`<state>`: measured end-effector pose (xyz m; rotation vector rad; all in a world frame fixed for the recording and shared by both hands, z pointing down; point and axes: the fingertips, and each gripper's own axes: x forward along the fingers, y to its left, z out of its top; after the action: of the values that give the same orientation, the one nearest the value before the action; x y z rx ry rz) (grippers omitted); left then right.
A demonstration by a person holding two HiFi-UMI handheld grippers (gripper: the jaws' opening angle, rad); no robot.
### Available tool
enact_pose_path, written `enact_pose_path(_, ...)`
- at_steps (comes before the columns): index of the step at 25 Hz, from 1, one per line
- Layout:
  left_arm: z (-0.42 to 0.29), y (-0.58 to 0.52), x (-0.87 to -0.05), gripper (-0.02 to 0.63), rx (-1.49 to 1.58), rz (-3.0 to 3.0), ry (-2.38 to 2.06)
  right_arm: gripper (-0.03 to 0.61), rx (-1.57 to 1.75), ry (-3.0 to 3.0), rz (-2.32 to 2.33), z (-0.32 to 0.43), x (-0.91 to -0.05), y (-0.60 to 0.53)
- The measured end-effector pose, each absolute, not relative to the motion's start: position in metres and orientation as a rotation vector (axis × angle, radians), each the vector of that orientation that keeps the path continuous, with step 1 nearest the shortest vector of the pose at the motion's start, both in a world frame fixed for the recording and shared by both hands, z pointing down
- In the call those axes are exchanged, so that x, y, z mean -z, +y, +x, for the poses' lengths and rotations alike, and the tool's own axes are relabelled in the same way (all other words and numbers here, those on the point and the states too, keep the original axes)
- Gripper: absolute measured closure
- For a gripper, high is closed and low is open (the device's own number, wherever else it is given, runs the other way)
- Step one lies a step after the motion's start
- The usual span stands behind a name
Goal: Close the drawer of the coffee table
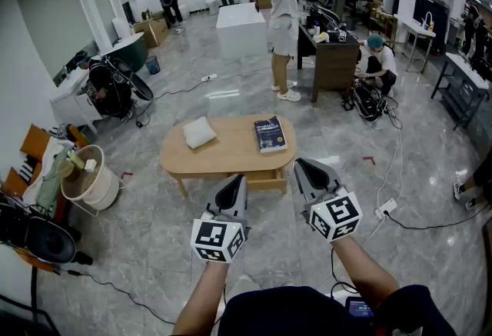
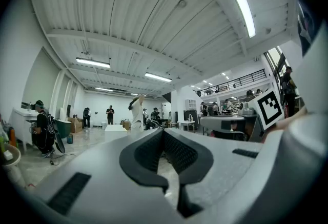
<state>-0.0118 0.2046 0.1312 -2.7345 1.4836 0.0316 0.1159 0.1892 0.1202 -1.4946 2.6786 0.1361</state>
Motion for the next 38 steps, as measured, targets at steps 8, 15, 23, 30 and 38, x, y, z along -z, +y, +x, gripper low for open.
enact_pose_path(8,-0.003,0.207,-0.138,0.612,-0.025,-2.739,1.493,0.565,-0.097,2.642,-1.498,0.132,-0.126,0.191)
enact_pose_path(15,0.016,0.203,-0.140,0.612,-0.015,-2.754,1.477,0.565,-0.083,2.643,-1.495,0.148,-0.130,0.190)
enact_pose_path(23,0.027,0.194,-0.144,0.612,0.003,-2.777,1.460,0.565,-0.050,2.633,-1.513,0.158,-0.137,0.182)
enact_pose_path(30,0.023,0.177,-0.150,0.612,-0.007,-2.784,1.471,0.565,-0.047,2.641,-1.513,0.154,-0.141,0.165)
enact_pose_path(38,0.012,0.145,-0.151,0.613,0.000,-2.775,1.482,0.565,-0.077,2.661,-1.507,0.141,-0.136,0.134)
